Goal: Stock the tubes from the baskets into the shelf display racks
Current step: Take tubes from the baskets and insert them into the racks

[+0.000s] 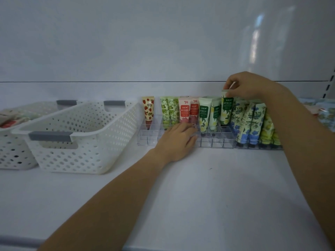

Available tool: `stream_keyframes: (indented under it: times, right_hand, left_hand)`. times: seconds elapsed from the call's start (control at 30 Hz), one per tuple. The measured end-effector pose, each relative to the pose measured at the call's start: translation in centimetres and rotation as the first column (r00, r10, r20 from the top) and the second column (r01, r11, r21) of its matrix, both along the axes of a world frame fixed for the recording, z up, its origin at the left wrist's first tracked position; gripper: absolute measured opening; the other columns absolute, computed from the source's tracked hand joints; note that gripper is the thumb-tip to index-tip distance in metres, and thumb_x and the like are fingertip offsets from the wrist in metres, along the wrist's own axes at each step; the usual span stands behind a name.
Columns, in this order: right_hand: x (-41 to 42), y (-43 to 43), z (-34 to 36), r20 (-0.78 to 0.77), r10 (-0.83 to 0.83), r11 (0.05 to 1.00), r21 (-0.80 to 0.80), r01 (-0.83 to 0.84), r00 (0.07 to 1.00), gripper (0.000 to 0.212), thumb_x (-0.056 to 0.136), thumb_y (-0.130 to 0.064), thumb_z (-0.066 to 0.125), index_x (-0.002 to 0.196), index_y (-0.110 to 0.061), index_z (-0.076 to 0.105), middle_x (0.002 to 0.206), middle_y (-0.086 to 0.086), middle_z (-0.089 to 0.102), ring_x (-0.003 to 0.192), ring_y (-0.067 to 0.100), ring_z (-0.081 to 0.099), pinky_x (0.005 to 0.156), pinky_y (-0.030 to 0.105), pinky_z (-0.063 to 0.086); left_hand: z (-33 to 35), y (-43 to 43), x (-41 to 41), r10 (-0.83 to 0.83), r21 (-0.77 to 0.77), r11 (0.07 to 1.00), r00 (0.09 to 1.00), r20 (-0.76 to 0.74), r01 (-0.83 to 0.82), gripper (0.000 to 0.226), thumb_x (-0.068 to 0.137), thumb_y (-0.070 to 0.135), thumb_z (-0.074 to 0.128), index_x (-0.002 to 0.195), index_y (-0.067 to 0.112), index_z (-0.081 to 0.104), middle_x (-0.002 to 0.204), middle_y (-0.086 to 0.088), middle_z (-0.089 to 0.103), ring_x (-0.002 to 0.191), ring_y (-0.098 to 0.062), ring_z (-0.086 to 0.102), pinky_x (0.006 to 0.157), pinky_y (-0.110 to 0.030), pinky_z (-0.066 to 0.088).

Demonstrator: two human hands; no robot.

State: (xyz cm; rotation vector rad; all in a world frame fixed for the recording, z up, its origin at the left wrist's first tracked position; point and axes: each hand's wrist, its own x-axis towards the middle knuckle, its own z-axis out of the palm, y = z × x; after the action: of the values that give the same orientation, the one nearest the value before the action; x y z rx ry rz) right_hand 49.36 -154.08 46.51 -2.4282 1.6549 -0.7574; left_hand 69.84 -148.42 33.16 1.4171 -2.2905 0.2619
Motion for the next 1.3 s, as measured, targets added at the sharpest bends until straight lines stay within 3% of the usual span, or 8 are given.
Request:
stream_keyframes:
  times: [0.37,0.47,0.53,0.7,0.8,0.97,1.1,1.3]
  right_hand:
    - [0.5,-0.2,-0.4,-0.003,-0.022,0.997,-0.068,0.022,1.0,0.01,0.085,-0.013,0.063,0.091,-0.017,0.058,0.097,0.003,0.055,0.088,0.02,0.052,0.074,0.028,0.036]
    - [0.5,-0.5,-0.8,-0.055,-0.025,1.0,-0.005,0.024,0.998,0.01,0.085,-0.014,0.065,0.09,-0.017,0.058,0.098,0.004,0.056,0.081,0.02,0.054,0.067,0.027,0.039]
    - [0.7,-0.6,-1.4,-0.103,-0.018,0.999,0.037,0.022,0.995,0.01,0.084,-0.014,0.065,0.091,-0.015,0.058,0.099,0.005,0.055,0.084,0.021,0.053,0.071,0.028,0.039]
    - [0.7,-0.7,-1.4,-0.059,-0.001,1.0,0.028,0.002,0.998,0.011,0.085,-0.016,0.064,0.095,-0.014,0.064,0.096,0.003,0.058,0.085,0.018,0.053,0.069,0.027,0.038]
    - [0.9,-0.6,-1.1,0.03,0.007,0.997,-0.079,-0.005,1.0,0.011,0.086,-0.015,0.061,0.097,-0.015,0.063,0.096,0.0,0.057,0.085,0.016,0.053,0.064,0.024,0.041]
    - [4.2,0.7,-1.5,0.166,0.129,0.936,-0.346,-0.064,0.978,0.021,0.091,-0.015,0.053,0.111,-0.01,0.059,0.102,0.004,0.059,0.096,0.019,0.055,0.085,0.029,0.043]
    - [8.3,2.7,-1.9,0.143,0.294,0.887,-0.408,-0.214,0.945,0.022,0.092,-0.018,0.052,0.114,-0.013,0.056,0.104,0.002,0.059,0.096,0.016,0.055,0.086,0.027,0.042]
    - [16.5,4.8,-1.4,-0.066,0.459,0.828,-0.331,-0.454,0.886,0.022,0.093,-0.025,0.05,0.114,-0.019,0.056,0.097,-0.006,0.058,0.088,0.011,0.055,0.076,0.023,0.04]
  left_hand:
    - [0.0,0.2,-0.1,0.001,-0.002,1.0,1.0,-0.008,-0.001,0.04,0.099,0.027,0.034,0.136,0.013,0.044,0.142,-0.004,0.042,0.131,-0.022,0.036,0.11,-0.037,0.026]
    - [0.0,0.2,-0.1,0.001,-0.004,1.0,1.0,-0.007,-0.001,0.04,0.099,0.027,0.034,0.136,0.013,0.044,0.142,-0.004,0.042,0.131,-0.022,0.037,0.11,-0.037,0.027]
    - [0.0,0.2,0.0,0.001,-0.009,1.0,1.0,0.001,-0.001,0.041,0.099,0.027,0.034,0.136,0.014,0.043,0.142,-0.004,0.042,0.13,-0.021,0.037,0.109,-0.037,0.027]
    - [1.1,0.5,-0.1,-0.008,-0.149,0.989,1.0,-0.01,0.007,0.038,0.099,0.026,0.035,0.133,0.013,0.047,0.136,-0.002,0.048,0.125,-0.019,0.043,0.105,-0.036,0.033]
    - [3.1,0.8,-0.1,-0.007,-0.248,0.968,0.993,-0.118,-0.023,0.034,0.098,0.022,0.037,0.125,0.01,0.054,0.127,-0.005,0.055,0.117,-0.019,0.048,0.097,-0.028,0.036]
    - [8.8,1.8,1.2,-0.012,-0.318,0.947,0.989,-0.146,-0.035,0.03,0.098,0.022,0.039,0.117,0.01,0.058,0.122,-0.006,0.056,0.114,-0.02,0.048,0.09,-0.028,0.038]
    - [14.5,2.1,6.6,0.117,-0.236,0.962,0.988,-0.098,-0.137,0.03,0.096,0.026,0.041,0.119,0.013,0.055,0.125,-0.008,0.051,0.116,-0.022,0.048,0.097,-0.035,0.04]
    - [17.1,4.2,20.0,0.391,-0.121,0.91,0.918,-0.06,-0.396,0.028,0.094,0.02,0.047,0.118,0.011,0.057,0.128,-0.011,0.053,0.114,-0.026,0.051,0.097,-0.033,0.035]
